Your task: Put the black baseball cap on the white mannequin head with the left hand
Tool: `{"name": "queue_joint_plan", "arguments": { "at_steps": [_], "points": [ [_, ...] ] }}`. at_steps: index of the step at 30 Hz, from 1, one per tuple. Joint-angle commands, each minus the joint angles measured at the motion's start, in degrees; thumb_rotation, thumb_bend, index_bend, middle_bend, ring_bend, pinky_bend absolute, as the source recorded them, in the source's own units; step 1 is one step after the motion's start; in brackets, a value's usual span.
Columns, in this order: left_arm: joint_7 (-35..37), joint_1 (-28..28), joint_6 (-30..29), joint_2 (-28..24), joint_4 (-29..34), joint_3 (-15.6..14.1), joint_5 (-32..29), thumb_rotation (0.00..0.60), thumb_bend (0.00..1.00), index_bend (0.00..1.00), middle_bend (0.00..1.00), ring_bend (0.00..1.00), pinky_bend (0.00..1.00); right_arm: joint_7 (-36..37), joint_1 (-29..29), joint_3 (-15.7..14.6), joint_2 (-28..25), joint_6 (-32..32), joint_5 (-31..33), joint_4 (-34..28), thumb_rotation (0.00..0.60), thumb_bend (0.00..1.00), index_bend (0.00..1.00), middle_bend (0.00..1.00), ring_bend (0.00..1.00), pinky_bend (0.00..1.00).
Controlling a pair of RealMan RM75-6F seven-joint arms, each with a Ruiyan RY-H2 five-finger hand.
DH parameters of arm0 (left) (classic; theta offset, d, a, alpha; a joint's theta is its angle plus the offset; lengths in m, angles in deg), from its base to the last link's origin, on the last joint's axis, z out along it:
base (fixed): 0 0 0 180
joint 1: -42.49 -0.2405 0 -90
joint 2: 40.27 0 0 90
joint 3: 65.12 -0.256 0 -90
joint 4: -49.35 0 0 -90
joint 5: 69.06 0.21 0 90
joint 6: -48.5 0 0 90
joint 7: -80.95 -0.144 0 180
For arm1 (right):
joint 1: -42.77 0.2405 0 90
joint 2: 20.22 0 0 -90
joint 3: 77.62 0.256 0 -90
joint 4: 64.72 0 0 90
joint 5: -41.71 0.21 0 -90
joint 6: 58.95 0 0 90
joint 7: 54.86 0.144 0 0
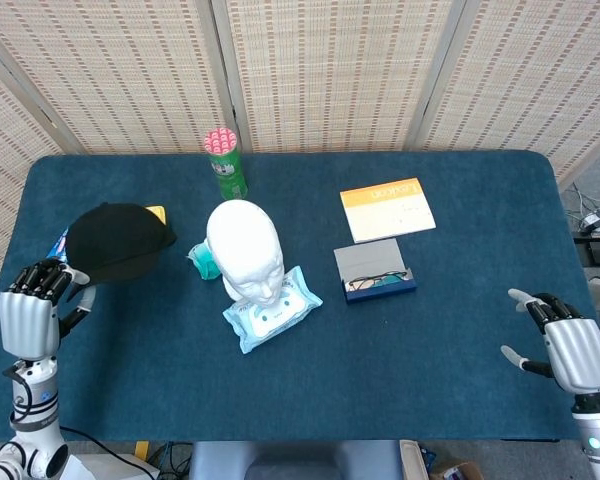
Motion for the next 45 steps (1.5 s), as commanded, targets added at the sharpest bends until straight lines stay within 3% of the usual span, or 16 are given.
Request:
{"name": "queue_joint_plan", "arguments": {
  "at_steps": [1, 17, 30, 45],
  "points": [
    [-2.7, 1.1, -0.2, -2.5, 4.2, 1.2, 0.8, 0.6, 0.44, 0.72, 0.63, 0.42, 0.52, 0.2, 0.0, 0.0, 0.0, 0.1, 0.0, 0.0, 0.6, 0.0, 0.24, 0.4, 0.26, 0.4],
    [-12.4, 6.5, 4.1, -5.2, 15.8, 5.7, 0.6, 0.6, 0.44, 0.72, 0.63, 0.43, 0.55, 0.5, 0.0, 0.0, -0.2, 0.0, -0.1, 0.0, 0.6, 0.0, 0.24, 0.4, 0.26, 0.4],
    [-18.4, 10.4, 6.9, -3.1, 19.3, 8.2, -0.6, 0.6, 0.45, 0.73, 0.64, 0.43, 0.56, 0.3, 0.1, -0.2, -0.3, -0.2, -0.4, 0.1, 0.6, 0.0, 0.24, 0.4, 0.26, 0.4],
    [-24.0, 15.7, 10.6, -0.3, 22.9, 8.9, 0.8, 0.6, 0.45, 0.73, 0.64, 0.43, 0.57, 0.3, 0.2, -0.3, -0.4, -0.4, -0.5, 0.1, 0.6, 0.0, 0.24, 0.4, 0.26, 0.4]
  ]
}}
